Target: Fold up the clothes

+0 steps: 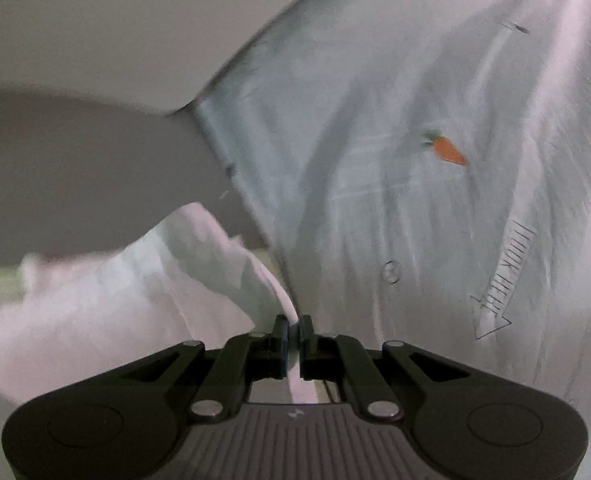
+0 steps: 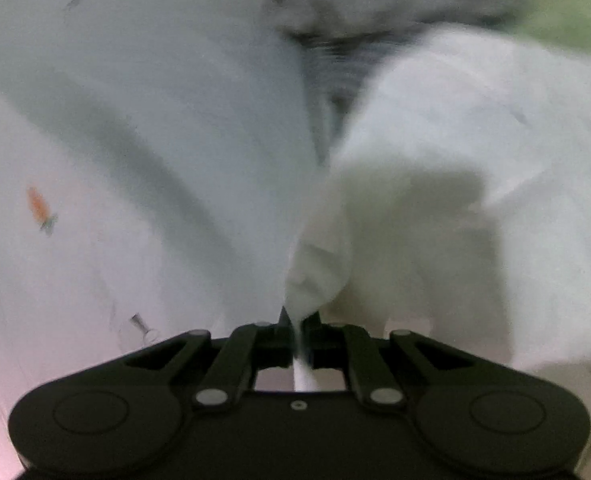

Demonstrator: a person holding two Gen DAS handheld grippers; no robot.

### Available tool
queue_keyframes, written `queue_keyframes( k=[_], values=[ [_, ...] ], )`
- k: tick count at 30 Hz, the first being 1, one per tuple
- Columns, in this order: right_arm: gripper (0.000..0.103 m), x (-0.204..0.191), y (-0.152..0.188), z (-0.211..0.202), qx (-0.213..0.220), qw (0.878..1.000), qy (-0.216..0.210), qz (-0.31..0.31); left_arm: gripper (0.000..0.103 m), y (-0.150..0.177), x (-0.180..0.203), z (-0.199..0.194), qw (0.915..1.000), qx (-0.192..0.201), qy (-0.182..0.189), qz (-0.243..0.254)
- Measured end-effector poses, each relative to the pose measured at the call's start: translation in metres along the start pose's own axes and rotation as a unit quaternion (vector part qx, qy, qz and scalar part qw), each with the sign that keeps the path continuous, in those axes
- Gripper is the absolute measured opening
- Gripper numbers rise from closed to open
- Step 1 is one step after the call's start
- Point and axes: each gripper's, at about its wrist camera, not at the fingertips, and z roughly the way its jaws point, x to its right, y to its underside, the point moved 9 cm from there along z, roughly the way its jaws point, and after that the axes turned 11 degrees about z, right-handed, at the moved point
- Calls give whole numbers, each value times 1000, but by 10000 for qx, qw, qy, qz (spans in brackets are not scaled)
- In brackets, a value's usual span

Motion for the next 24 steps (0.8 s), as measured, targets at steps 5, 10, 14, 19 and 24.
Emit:
queue_keyframes(
  k=[5,10,14,19,24],
  values=[
    [6,-4,-6,32,263,9994,-119,-177,4,3,2,53,9997,27,-184,163],
    [6,54,-8,75,117,9960,840,279,4,16,3,106,9981,-264,-501,252],
    [6,26,-11,88,144,9980,621,-45,4,-6,28,125,9993,-70,-224,297],
    [7,18,-16,118,136,9978,638,-64,6,-2,56,176,9971,-248,-239,684],
    [46,21,-6,127,88,9915,1174,-561,15,27,32,192,9866,-629,-1117,1005]
  ],
)
